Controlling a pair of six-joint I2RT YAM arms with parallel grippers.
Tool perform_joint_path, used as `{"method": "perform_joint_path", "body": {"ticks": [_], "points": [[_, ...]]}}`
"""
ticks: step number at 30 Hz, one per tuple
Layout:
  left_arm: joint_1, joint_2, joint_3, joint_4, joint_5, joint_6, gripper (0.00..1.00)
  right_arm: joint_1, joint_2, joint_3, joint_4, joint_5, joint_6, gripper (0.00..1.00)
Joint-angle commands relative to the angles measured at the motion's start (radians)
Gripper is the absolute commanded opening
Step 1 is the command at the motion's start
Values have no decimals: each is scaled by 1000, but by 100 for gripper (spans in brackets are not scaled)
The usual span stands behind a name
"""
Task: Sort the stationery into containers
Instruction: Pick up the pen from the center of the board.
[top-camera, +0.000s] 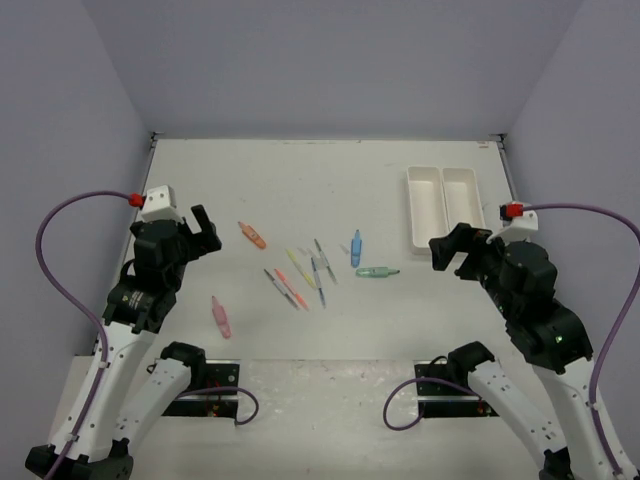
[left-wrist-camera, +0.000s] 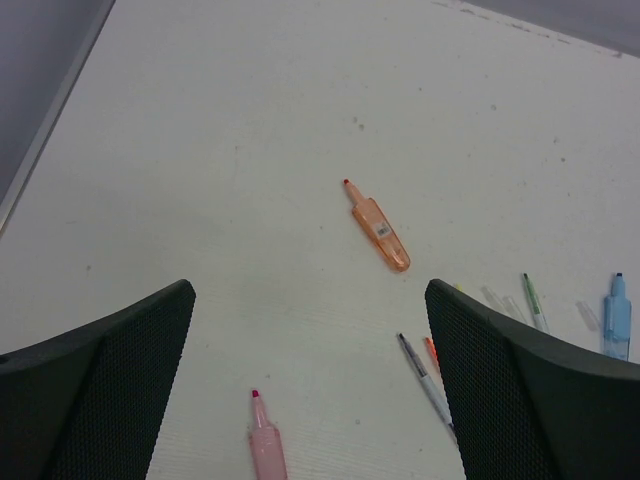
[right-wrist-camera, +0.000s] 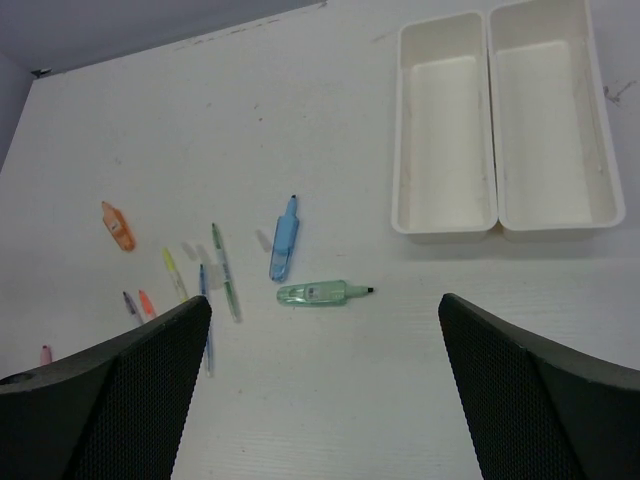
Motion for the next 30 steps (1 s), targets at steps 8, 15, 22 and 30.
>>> {"method": "perform_joint_path", "body": {"ticks": [8, 15, 22, 30], "points": [[-5, 4, 5, 26, -14, -55, 100, -4, -34, -4, 53, 19, 14, 99], [-5, 53, 29, 11, -11, -53, 100, -4, -33, -31, 120, -112, -2, 99], [-5, 54, 28, 7, -37, -49, 100, 51, 258, 56, 94, -318, -10, 99], [-3, 54, 7, 14, -11, -39, 100, 351, 665, 138, 185, -94, 28, 92]]}}
